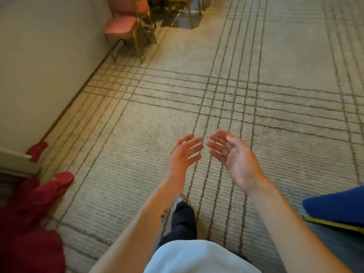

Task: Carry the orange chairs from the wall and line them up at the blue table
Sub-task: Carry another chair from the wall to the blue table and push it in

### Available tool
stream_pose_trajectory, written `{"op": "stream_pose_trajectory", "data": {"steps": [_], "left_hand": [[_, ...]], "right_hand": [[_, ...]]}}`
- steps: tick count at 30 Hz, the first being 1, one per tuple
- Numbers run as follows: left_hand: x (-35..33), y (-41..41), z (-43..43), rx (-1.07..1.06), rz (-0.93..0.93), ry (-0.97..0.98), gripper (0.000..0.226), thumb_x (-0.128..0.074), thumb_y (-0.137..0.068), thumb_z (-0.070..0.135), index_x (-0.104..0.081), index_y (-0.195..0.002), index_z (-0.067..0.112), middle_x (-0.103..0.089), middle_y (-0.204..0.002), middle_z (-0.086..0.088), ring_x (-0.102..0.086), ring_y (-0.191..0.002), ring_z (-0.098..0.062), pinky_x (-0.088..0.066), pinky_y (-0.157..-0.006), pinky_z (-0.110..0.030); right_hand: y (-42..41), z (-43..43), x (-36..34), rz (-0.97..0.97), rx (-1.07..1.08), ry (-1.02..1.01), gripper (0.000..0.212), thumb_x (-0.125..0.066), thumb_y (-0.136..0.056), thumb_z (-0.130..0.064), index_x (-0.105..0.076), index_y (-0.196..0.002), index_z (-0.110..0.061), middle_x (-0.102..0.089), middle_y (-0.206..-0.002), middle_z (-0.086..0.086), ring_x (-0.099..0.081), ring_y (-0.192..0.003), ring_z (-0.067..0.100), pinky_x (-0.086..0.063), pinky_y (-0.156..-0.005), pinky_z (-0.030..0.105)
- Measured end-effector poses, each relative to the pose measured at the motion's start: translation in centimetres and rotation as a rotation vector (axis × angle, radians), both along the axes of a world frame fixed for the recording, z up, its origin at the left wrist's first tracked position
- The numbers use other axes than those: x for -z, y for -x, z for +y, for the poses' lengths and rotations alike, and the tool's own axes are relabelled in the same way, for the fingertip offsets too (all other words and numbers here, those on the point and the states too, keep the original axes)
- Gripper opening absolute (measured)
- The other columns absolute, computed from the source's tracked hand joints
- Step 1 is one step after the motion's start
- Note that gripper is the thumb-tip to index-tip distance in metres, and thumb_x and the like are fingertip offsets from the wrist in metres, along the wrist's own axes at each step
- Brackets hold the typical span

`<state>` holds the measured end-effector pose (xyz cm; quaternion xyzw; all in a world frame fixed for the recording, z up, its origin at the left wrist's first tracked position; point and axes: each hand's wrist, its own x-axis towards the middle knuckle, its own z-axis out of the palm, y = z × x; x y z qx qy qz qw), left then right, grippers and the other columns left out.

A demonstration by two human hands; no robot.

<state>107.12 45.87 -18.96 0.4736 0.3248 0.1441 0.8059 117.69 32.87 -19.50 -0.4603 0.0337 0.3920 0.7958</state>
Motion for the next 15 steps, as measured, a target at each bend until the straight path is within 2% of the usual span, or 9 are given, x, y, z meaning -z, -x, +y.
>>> {"op": "stream_pose_trajectory", "data": {"steps": [4, 7, 15], "left_hand": [[-2.0, -2.5, 9.2, -0.052, -0.05, 0.03, 0.051, -0.055, -0.092, 0.036, -0.058, -0.135, 0.009, -0.073, -0.126, -0.008, -0.067, -0.119, -0.028, -0.051, -0.105, -0.047], [-2.8, -5.2, 15.6, -0.048, -0.103, 0.01, 0.037, -0.045, -0.105, 0.026, -0.058, -0.135, 0.008, -0.072, -0.128, -0.01, -0.065, -0.122, -0.03, -0.048, -0.107, -0.05], [-4.1, -13.4, 26.7, -0.047, -0.168, 0.082, 0.042, -0.035, -0.109, 0.028, -0.055, -0.139, 0.007, -0.069, -0.132, -0.012, -0.064, -0.125, -0.031, -0.047, -0.107, -0.049]], "right_hand": [[-3.3, 9.3, -2.5, -0.009, -0.054, -0.014, 0.036, -0.041, -0.104, -0.024, -0.06, -0.129, -0.005, -0.069, -0.123, 0.017, -0.068, -0.113, 0.029, -0.05, -0.095, 0.039], [-5.7, 15.4, -4.1, -0.029, -0.044, -0.065, 0.042, -0.038, -0.104, -0.027, -0.059, -0.13, -0.002, -0.066, -0.128, 0.022, -0.066, -0.115, 0.033, -0.049, -0.1, 0.043], [-12.5, 26.1, -5.1, -0.03, -0.099, -0.072, 0.05, -0.032, -0.106, -0.032, -0.055, -0.135, 0.001, -0.064, -0.131, 0.024, -0.062, -0.122, 0.038, -0.046, -0.107, 0.048]]}}
